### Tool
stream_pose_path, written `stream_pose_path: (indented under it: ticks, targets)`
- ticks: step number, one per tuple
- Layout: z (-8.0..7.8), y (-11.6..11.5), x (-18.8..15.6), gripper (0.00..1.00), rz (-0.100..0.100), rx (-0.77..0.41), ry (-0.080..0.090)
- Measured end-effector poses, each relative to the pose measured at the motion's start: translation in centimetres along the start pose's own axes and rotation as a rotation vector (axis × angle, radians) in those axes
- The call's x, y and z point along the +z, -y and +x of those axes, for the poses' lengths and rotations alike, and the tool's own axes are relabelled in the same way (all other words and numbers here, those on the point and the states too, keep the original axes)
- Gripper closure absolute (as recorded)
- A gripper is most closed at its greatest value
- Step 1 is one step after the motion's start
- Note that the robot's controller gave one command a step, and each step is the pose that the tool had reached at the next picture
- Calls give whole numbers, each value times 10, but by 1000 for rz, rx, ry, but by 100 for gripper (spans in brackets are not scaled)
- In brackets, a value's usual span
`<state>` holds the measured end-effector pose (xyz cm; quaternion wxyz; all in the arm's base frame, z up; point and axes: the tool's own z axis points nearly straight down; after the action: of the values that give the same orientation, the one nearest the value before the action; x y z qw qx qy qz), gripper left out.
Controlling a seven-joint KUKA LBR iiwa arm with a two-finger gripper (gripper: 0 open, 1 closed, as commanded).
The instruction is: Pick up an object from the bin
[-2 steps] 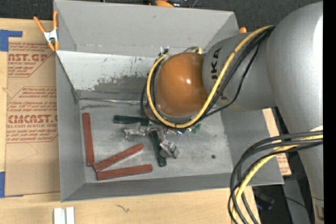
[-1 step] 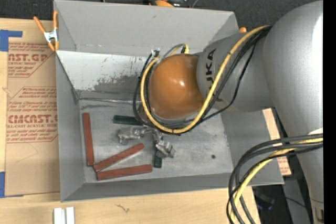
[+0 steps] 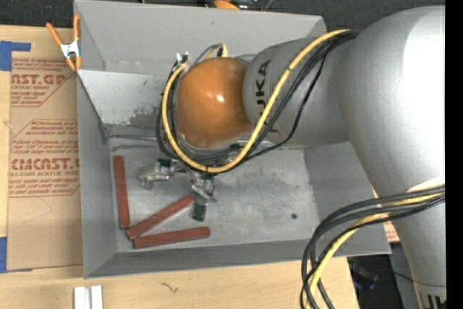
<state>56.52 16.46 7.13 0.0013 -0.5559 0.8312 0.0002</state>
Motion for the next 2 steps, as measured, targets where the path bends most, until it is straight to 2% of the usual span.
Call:
stream_pose_path:
  ticks: [1, 2]
  targets:
    - [18, -58, 1, 0, -4, 2, 0]
    - [18, -55, 0, 100, 1, 6, 3]
